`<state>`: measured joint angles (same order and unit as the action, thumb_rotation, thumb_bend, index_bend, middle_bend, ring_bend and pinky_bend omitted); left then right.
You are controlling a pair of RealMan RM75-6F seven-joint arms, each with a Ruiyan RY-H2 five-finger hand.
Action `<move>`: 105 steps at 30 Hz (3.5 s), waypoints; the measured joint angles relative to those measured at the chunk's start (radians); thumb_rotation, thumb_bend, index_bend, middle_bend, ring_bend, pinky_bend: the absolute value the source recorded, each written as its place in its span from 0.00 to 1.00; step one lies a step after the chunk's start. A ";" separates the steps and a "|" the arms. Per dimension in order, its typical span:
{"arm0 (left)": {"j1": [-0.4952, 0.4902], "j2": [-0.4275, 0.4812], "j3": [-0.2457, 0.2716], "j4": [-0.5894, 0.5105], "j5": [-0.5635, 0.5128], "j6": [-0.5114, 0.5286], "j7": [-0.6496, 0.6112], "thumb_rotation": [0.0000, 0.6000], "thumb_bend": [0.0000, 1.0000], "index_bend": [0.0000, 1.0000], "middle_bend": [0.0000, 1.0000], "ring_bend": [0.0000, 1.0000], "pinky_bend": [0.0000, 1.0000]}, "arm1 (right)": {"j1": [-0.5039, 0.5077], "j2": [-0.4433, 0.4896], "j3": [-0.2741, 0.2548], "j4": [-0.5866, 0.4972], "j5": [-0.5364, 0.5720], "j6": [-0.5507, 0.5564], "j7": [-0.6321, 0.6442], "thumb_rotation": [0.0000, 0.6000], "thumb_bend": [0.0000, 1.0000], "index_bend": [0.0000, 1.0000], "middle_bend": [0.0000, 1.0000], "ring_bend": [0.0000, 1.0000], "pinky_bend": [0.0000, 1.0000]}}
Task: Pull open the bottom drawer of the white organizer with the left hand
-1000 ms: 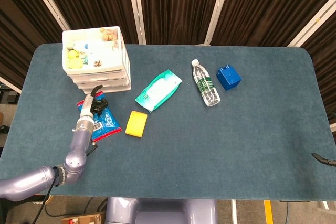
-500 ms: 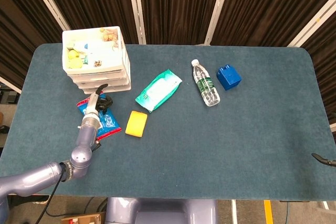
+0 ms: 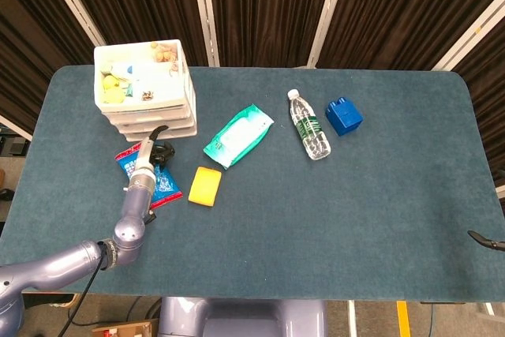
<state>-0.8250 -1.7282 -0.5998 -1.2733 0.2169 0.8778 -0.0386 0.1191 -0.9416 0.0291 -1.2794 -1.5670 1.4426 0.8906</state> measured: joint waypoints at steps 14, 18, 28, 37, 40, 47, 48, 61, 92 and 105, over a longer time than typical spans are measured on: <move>0.033 0.019 0.018 -0.063 0.035 0.002 -0.007 1.00 0.80 0.23 0.97 0.90 0.88 | -0.001 0.000 0.000 -0.003 0.001 0.001 -0.004 1.00 0.14 0.00 0.00 0.00 0.00; 0.057 0.035 0.034 -0.098 0.047 0.003 -0.012 1.00 0.80 0.23 0.97 0.90 0.88 | -0.003 0.002 -0.002 -0.005 0.000 0.002 -0.003 1.00 0.14 0.00 0.00 0.00 0.00; 0.122 0.085 0.075 -0.190 0.119 0.001 -0.039 1.00 0.79 0.20 0.97 0.90 0.88 | -0.003 0.001 -0.001 -0.007 0.001 0.002 -0.005 1.00 0.14 0.00 0.00 0.00 0.00; 0.187 0.177 0.150 -0.293 0.241 0.004 -0.036 1.00 0.80 0.12 0.97 0.90 0.88 | -0.005 0.001 -0.001 -0.011 0.003 0.002 -0.010 1.00 0.14 0.00 0.00 0.00 0.00; 0.201 0.218 0.187 -0.321 0.282 0.004 -0.012 1.00 0.80 0.13 0.97 0.90 0.88 | -0.006 0.001 -0.001 -0.013 0.003 0.004 -0.014 1.00 0.14 0.00 0.00 0.00 0.00; 0.212 0.255 0.225 -0.353 0.432 0.083 0.046 1.00 0.81 0.24 0.98 0.91 0.89 | -0.006 0.001 0.000 -0.018 0.005 0.003 -0.022 1.00 0.14 0.00 0.00 0.00 0.00; 0.212 0.258 0.228 -0.357 0.453 0.101 0.054 1.00 0.81 0.25 0.98 0.91 0.89 | -0.006 0.001 0.000 -0.018 0.005 0.002 -0.022 1.00 0.14 0.00 0.00 0.00 0.00; 0.148 0.278 0.212 -0.363 0.349 0.193 0.260 1.00 0.82 0.26 0.98 0.92 0.90 | -0.005 0.002 -0.001 -0.019 0.004 -0.001 -0.022 1.00 0.14 0.00 0.00 0.00 0.00; 0.042 0.291 0.208 -0.394 0.061 0.209 0.480 1.00 0.83 0.33 0.99 0.93 0.91 | -0.005 0.003 -0.001 -0.019 0.004 -0.001 -0.022 1.00 0.14 0.00 0.00 0.00 0.00; 0.090 0.363 0.259 -0.505 0.136 0.188 0.425 1.00 0.84 0.34 0.99 0.93 0.90 | -0.005 0.003 0.000 -0.021 0.004 -0.001 -0.024 1.00 0.14 0.00 0.00 0.00 0.00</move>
<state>-0.7354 -1.3650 -0.3410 -1.7787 0.3533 1.0659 0.3862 0.1136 -0.9388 0.0287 -1.3004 -1.5630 1.4419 0.8667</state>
